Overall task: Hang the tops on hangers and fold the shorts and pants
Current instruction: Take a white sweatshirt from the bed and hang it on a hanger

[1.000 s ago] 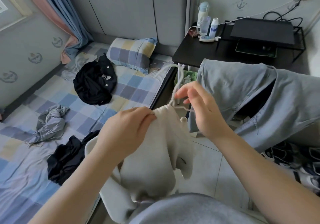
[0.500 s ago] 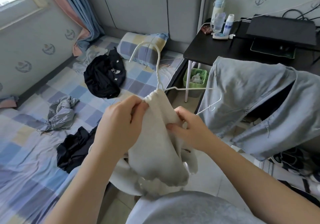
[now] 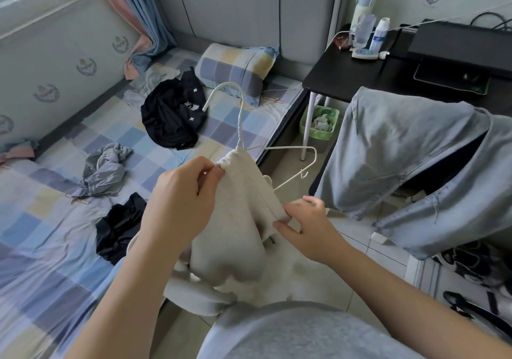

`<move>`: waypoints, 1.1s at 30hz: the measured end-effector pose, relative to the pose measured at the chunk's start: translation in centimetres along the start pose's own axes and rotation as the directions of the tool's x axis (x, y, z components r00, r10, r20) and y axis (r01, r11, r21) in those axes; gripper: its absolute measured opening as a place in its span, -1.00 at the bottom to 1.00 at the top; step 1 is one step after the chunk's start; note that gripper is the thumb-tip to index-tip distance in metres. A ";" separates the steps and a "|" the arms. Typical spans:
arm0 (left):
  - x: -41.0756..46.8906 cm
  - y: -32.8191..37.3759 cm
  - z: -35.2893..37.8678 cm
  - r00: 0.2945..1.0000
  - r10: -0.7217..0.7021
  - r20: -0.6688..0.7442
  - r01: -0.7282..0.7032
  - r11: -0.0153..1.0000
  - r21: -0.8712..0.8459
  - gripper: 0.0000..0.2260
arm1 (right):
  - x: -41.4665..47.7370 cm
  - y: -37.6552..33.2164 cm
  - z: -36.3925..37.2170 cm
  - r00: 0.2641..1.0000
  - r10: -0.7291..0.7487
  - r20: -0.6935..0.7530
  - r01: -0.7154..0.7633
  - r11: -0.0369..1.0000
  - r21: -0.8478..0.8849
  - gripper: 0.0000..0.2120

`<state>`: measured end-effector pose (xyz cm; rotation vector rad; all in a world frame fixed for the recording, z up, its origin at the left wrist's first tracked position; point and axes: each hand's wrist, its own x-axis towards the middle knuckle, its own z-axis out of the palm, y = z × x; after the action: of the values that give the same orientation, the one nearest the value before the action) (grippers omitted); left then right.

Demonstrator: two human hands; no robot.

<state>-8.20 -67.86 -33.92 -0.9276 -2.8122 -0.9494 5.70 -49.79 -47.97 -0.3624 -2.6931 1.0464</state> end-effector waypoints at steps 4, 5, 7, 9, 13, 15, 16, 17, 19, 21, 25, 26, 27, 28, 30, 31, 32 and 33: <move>-0.2 -0.9 -2.2 0.999 0.034 -0.004 -0.034 0.999 -0.026 -0.84 | -0.2 2.4 0.7 0.961 0.154 0.229 -0.120 0.981 -0.153 -0.79; -0.2 -1.4 -3.1 0.999 0.047 0.004 -0.046 0.999 -0.026 -0.85 | -0.4 3.0 0.6 0.952 0.178 0.249 -0.129 0.971 -0.199 -0.80; -0.3 -2.2 -4.5 0.997 0.054 0.051 -0.053 0.998 -0.033 -0.91 | -0.5 4.1 0.2 0.951 0.196 0.241 -0.118 0.945 -0.305 -0.67; -0.5 -2.8 -5.2 0.993 0.050 0.104 -0.045 0.998 -0.046 -0.90 | -0.4 4.9 -0.6 0.966 0.184 0.179 -0.102 0.916 -0.389 -0.66; -0.9 -3.8 -5.6 0.985 0.035 0.171 -0.027 0.999 -0.045 -0.83 | 0.2 6.1 -2.6 0.965 0.235 0.116 -0.179 0.915 -0.360 -0.79; -1.2 -4.1 -5.4 0.971 0.036 0.238 -0.028 0.999 -0.034 -0.88 | 0.6 5.9 -4.0 0.967 0.217 0.135 -0.186 0.959 -0.213 -0.83; -1.2 -4.1 -5.2 0.959 0.035 0.281 -0.032 0.999 -0.014 -0.89 | 0.7 5.3 -4.7 0.972 0.196 0.132 -0.185 0.979 -0.091 -0.84; -1.3 -4.0 -4.8 0.947 0.034 0.319 -0.038 0.999 0.007 -0.90 | 0.8 4.5 -5.4 0.978 0.173 0.117 -0.176 0.984 0.016 -0.84; -1.3 -3.6 -3.6 0.935 0.038 0.353 -0.046 0.999 0.013 -0.85 | 1.0 2.3 -6.3 0.988 0.124 0.095 -0.137 0.980 0.142 -0.88; -1.5 -2.9 -2.2 0.929 0.071 0.363 -0.075 0.997 -0.001 -0.81 | 1.0 -0.6 -6.7 0.994 0.053 0.092 -0.074 0.968 0.239 -0.83; -1.7 -1.1 -0.1 0.900 0.207 0.384 -0.206 0.978 -0.043 -0.80 | 1.3 -5.4 -6.5 0.990 -0.102 0.097 0.066 0.945 0.321 -0.81; -1.7 -1.0 0.2 0.893 0.232 0.385 -0.228 0.972 -0.056 -0.82 | 1.4 -6.0 -6.6 0.991 -0.097 0.093 0.058 0.934 0.353 -0.78; -1.7 -1.1 0.3 0.892 0.239 0.383 -0.230 0.971 -0.072 -0.86 | 1.4 -6.2 -6.8 0.993 -0.079 0.093 0.037 0.920 0.390 -0.77; -1.5 -1.3 0.3 0.891 0.240 0.385 -0.221 0.971 -0.091 -0.92 | 1.4 -6.3 -7.2 0.993 -0.058 0.099 0.010 0.903 0.429 -0.78; -1.2 -2.2 0.3 0.886 0.262 0.383 -0.228 0.965 -0.133 -0.87 | 1.3 -6.0 -8.0 0.989 -0.045 0.141 -0.033 0.862 0.506 -0.85; -1.0 -2.8 0.4 0.885 0.279 0.374 -0.241 0.960 -0.144 -0.82 | 1.3 -5.7 -8.5 0.985 -0.052 0.165 -0.045 0.842 0.537 -0.84; -0.7 -3.3 0.5 0.888 0.294 0.353 -0.259 0.955 -0.144 -0.82 | 1.4 -5.4 -8.9 0.982 -0.054 0.182 -0.059 0.825 0.561 -0.80; -0.4 -3.8 0.7 0.893 0.308 0.329 -0.277 0.951 -0.138 -0.85 | 1.5 -5.2 -9.2 0.981 -0.044 0.187 -0.073 0.814 0.576 -0.76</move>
<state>-9.86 -70.14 -36.67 -1.6249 -2.7864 -0.9526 6.24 -47.25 -37.67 -0.1672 -2.3440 1.9153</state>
